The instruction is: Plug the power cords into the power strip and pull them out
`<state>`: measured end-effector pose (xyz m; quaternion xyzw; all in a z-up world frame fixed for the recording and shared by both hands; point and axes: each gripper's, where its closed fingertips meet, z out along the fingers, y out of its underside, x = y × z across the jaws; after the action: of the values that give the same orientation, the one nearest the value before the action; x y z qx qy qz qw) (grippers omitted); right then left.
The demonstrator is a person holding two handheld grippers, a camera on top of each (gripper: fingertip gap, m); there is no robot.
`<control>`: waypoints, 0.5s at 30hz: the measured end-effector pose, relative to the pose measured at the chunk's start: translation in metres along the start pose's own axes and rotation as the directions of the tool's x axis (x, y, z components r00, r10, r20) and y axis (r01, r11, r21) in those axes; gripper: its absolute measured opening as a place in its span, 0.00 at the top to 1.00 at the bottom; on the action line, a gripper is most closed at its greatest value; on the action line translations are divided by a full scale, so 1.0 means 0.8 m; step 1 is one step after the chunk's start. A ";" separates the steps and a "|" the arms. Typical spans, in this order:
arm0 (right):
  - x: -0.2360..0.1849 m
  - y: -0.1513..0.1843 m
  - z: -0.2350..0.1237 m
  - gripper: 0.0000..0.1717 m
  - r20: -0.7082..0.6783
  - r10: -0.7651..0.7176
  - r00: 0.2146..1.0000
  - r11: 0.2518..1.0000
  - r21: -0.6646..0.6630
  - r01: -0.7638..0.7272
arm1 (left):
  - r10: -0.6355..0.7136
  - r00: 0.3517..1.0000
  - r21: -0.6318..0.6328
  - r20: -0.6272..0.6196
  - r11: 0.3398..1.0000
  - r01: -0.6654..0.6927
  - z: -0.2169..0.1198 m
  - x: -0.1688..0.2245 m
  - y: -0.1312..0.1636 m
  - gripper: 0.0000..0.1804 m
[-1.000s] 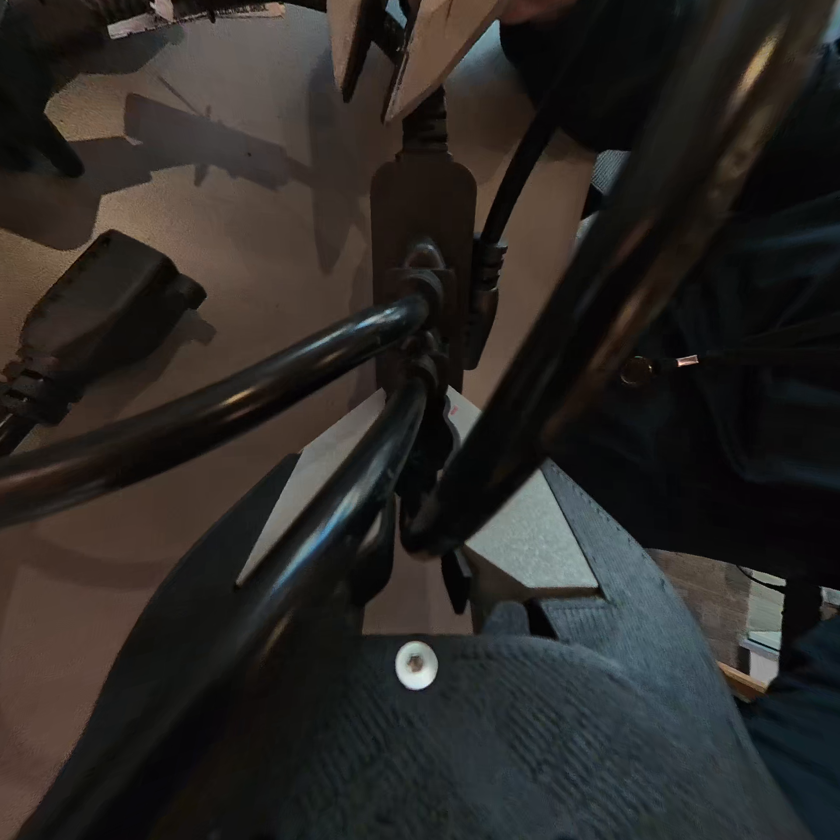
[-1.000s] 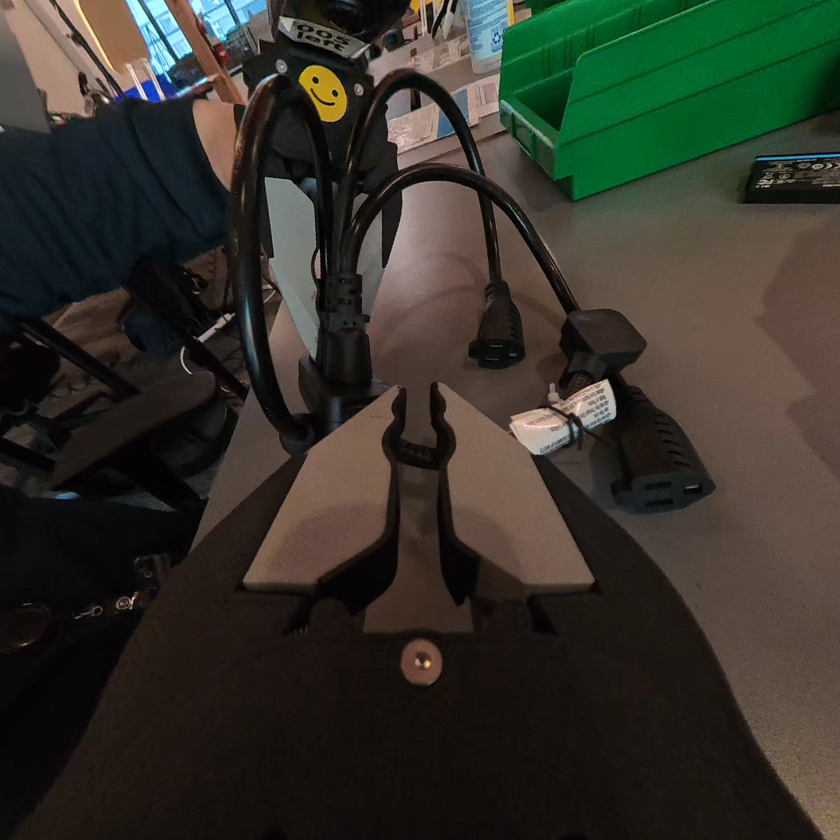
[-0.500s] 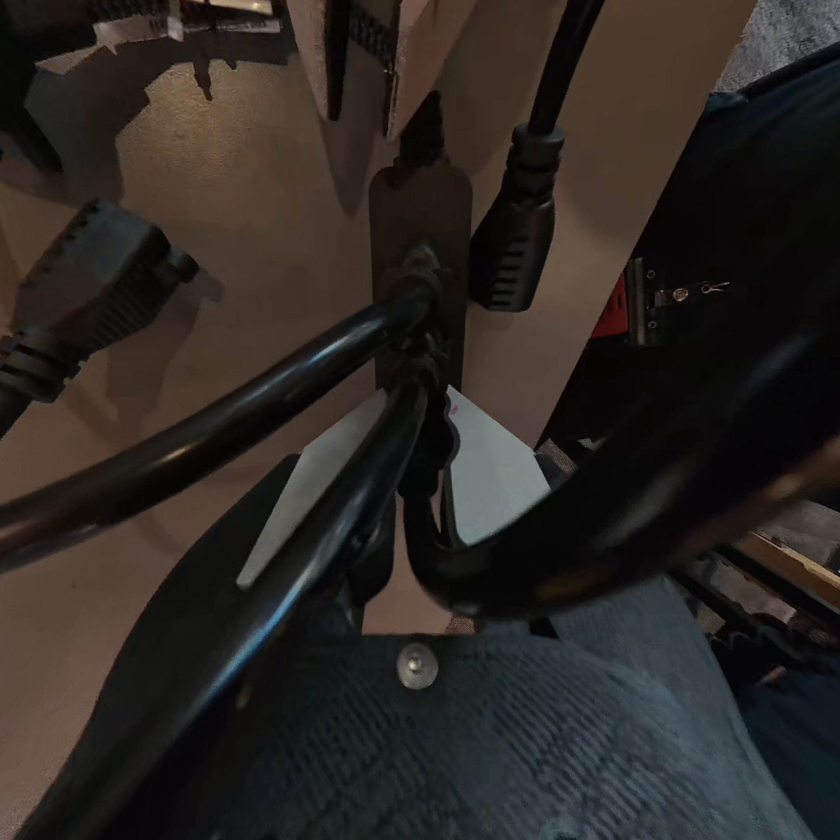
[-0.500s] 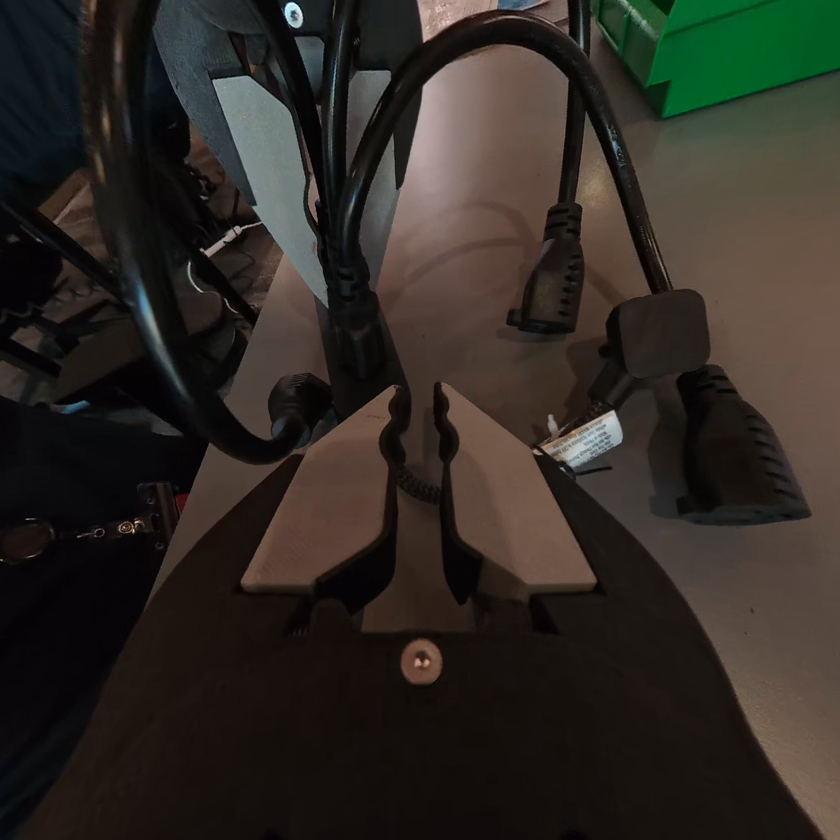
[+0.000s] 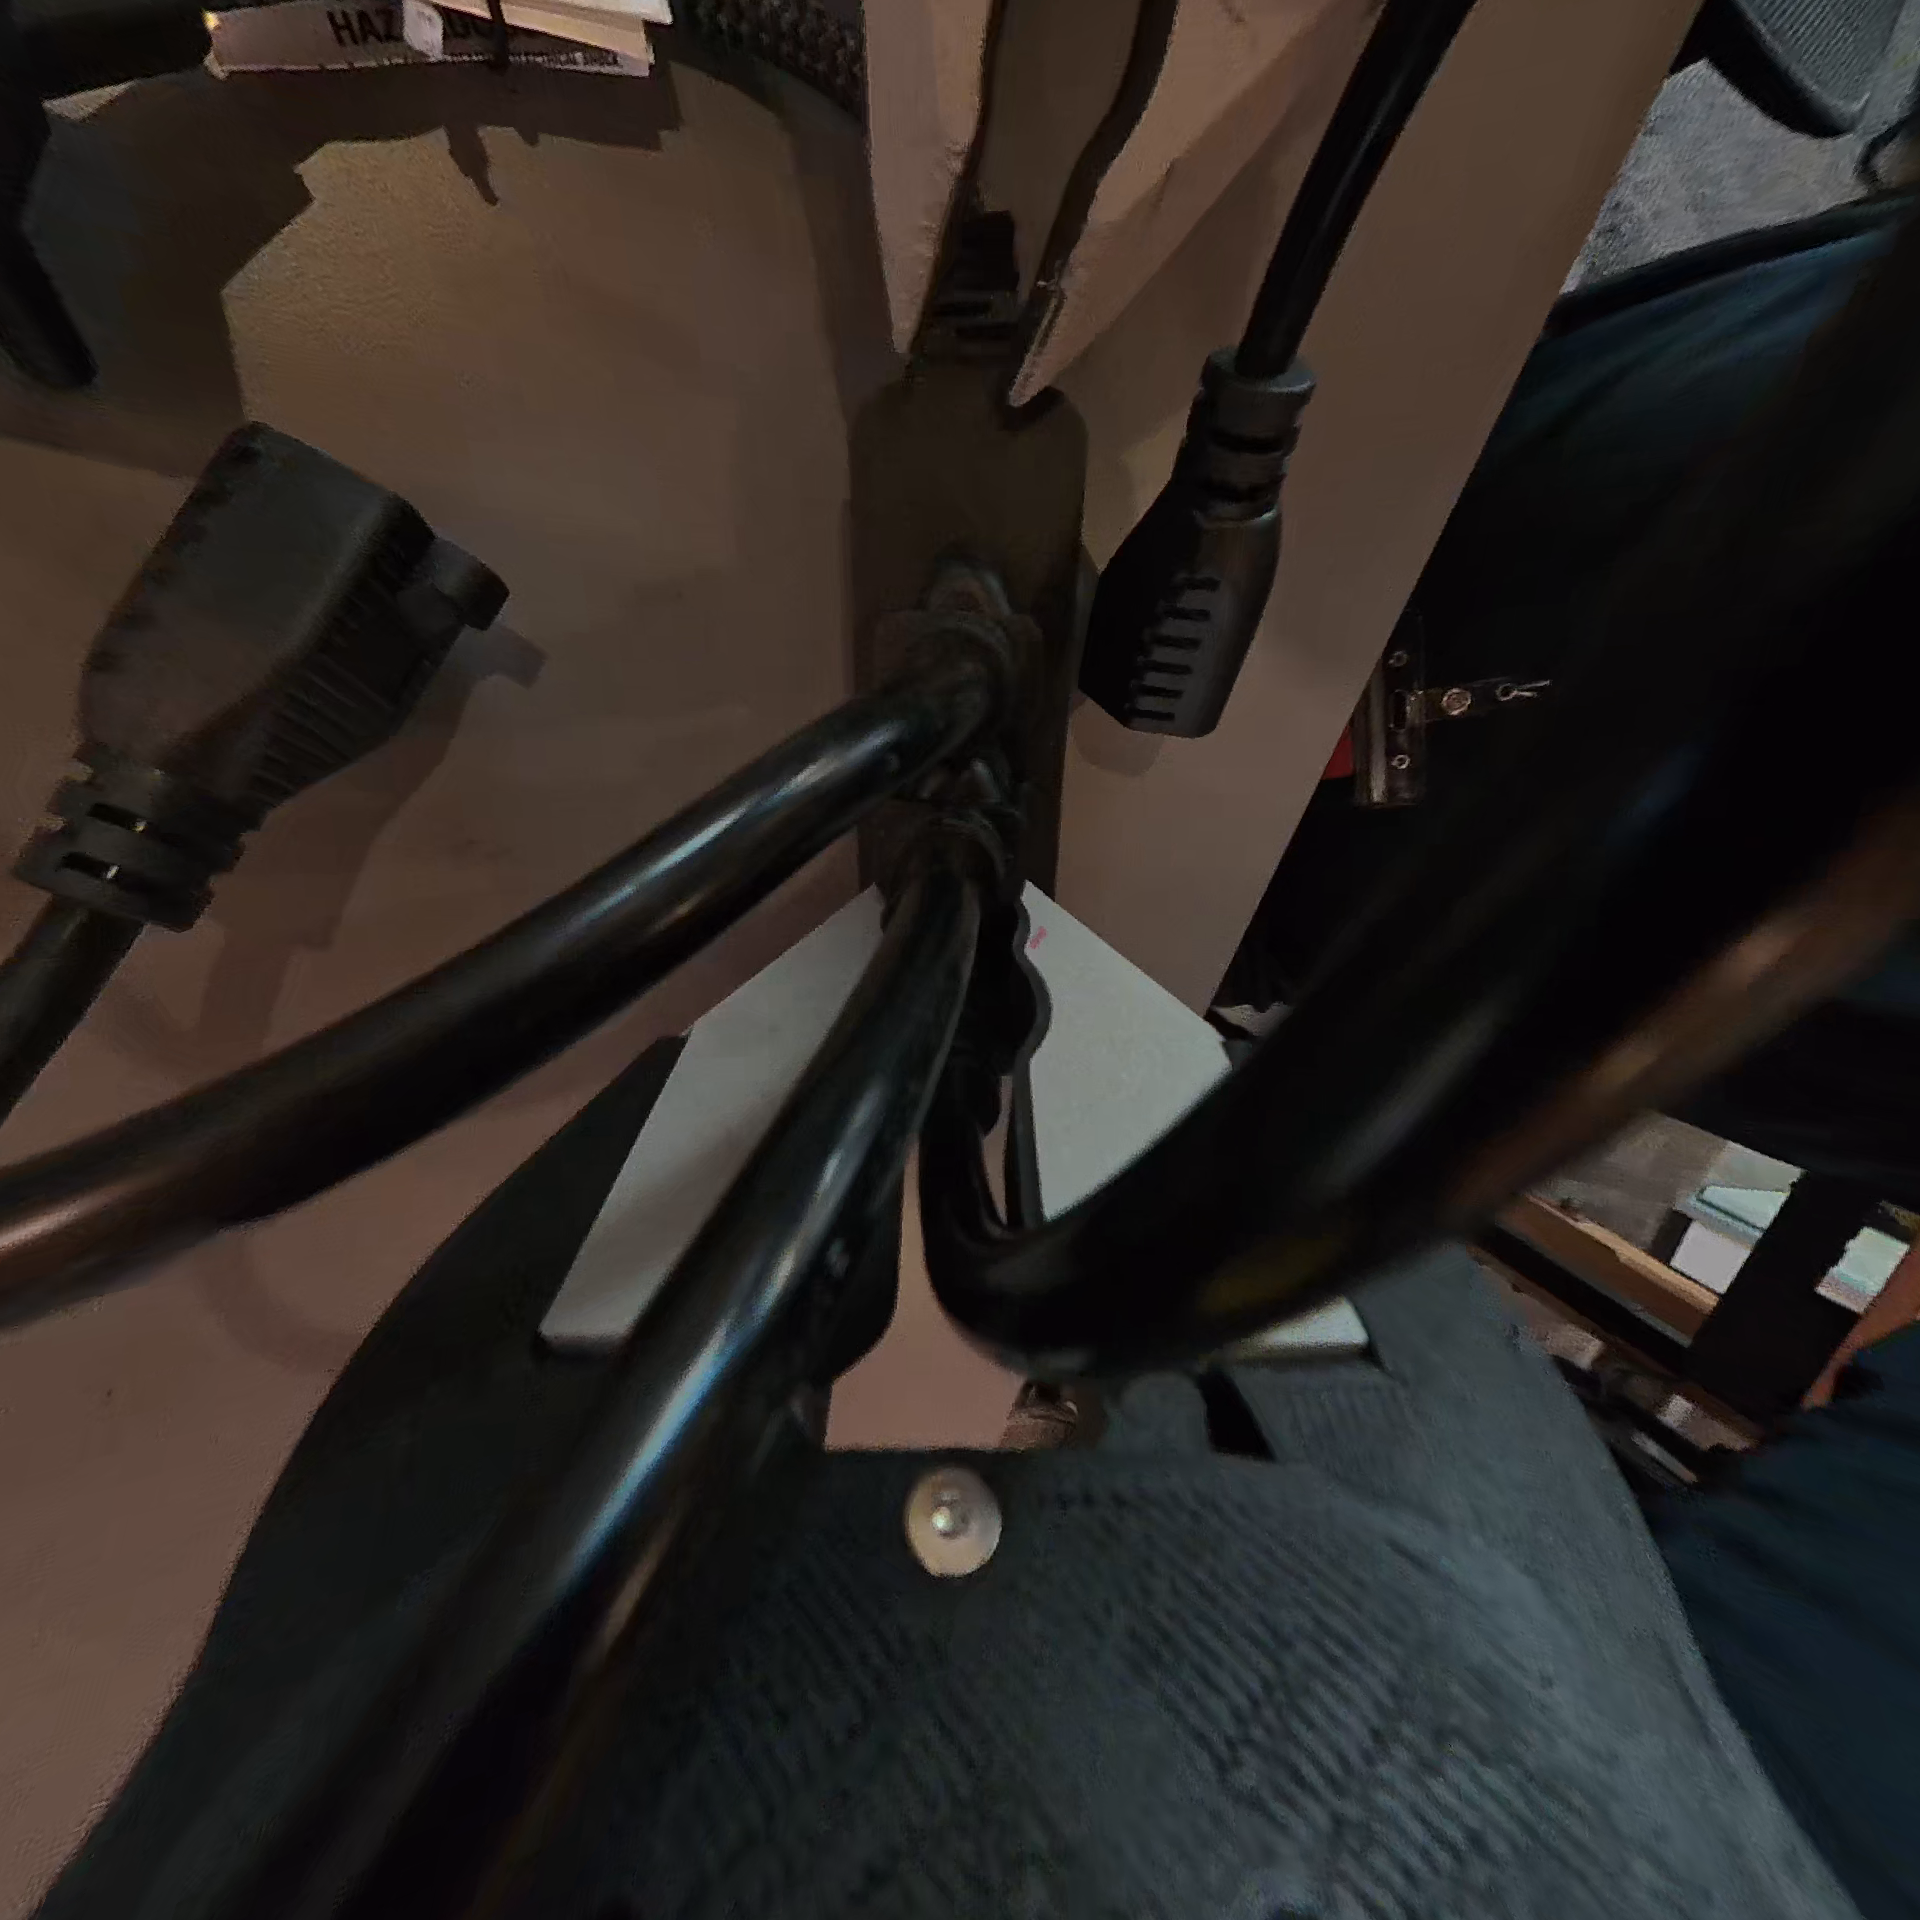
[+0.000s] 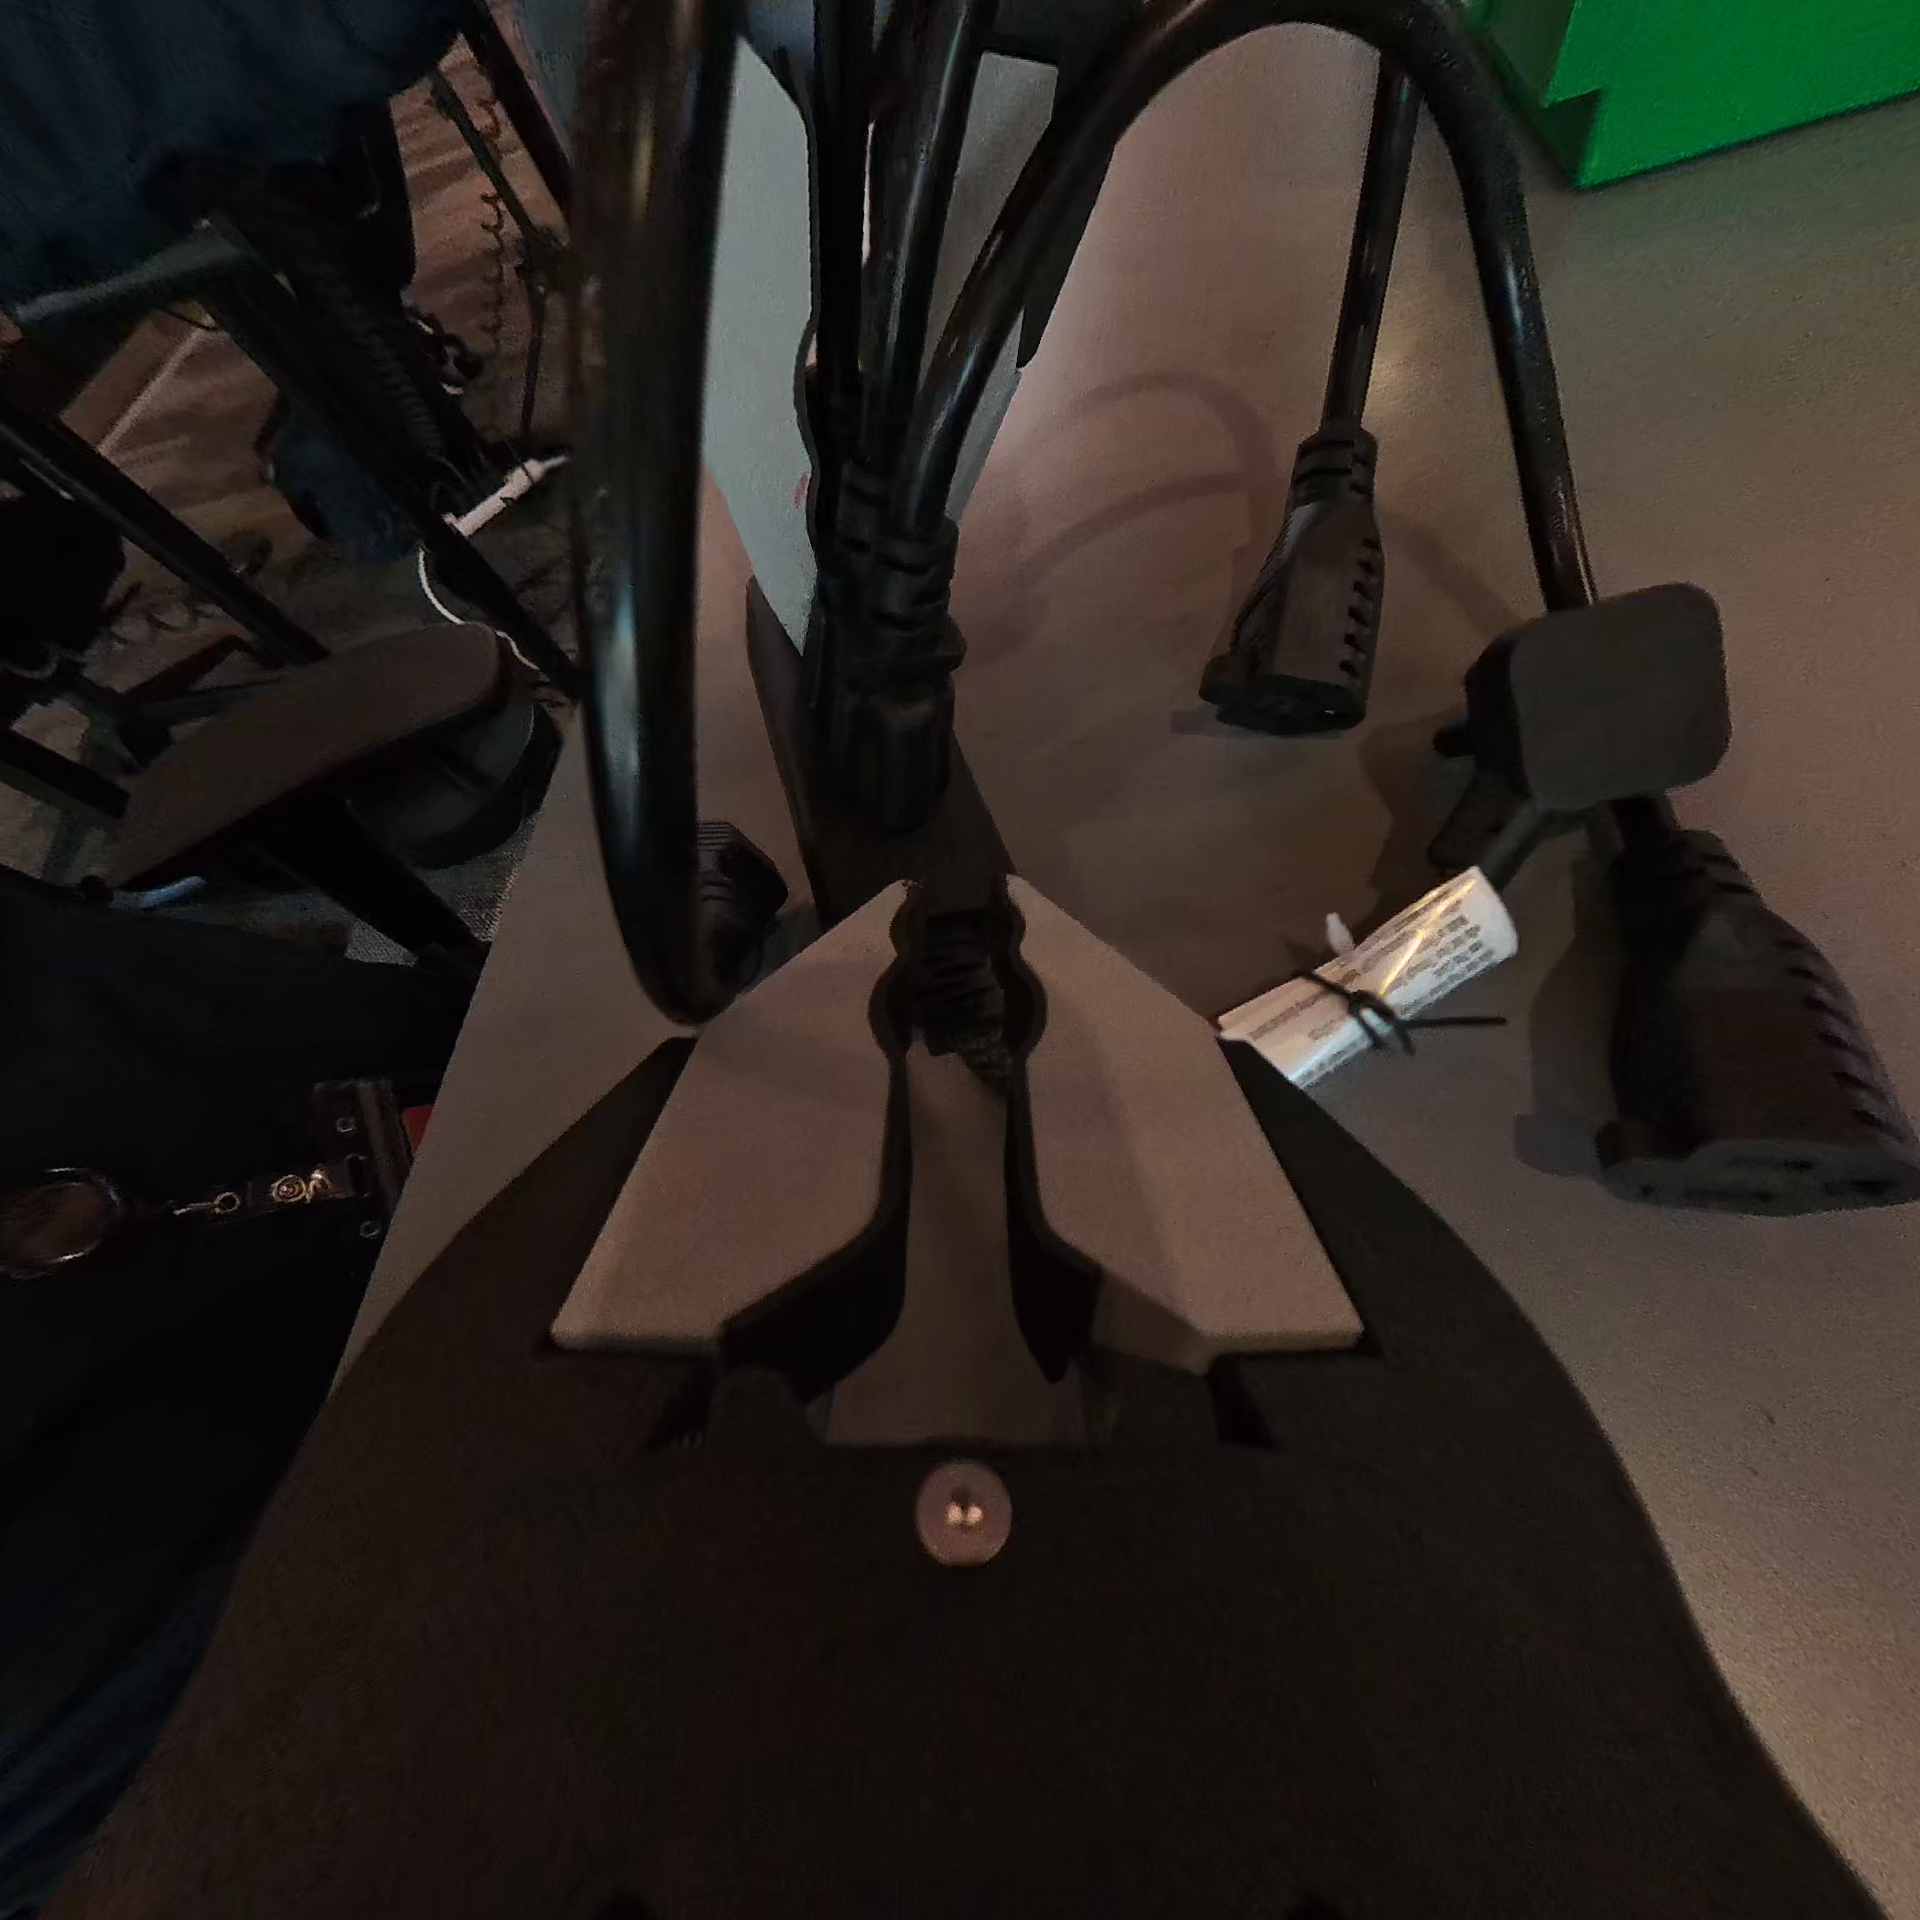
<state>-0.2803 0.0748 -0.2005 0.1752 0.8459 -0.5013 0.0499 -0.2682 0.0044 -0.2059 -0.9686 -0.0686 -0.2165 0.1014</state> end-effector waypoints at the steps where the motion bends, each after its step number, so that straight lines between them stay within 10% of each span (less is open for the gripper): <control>1: 0.000 0.000 0.000 0.95 -0.004 0.003 1.000 1.000 0.000 -0.003 | -0.009 1.000 0.004 -0.009 1.000 0.009 0.000 -0.001 0.000 0.93; 15: 0.002 -0.001 0.002 0.97 0.004 0.052 0.999 0.999 0.005 -0.052 | -0.041 0.999 -0.044 -0.012 0.998 0.040 -0.001 -0.003 0.000 0.92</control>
<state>-0.2824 0.0739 -0.2013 0.1964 0.8395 -0.5025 0.0641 -0.2704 0.0039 -0.2063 -0.9676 -0.0827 -0.2262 0.0762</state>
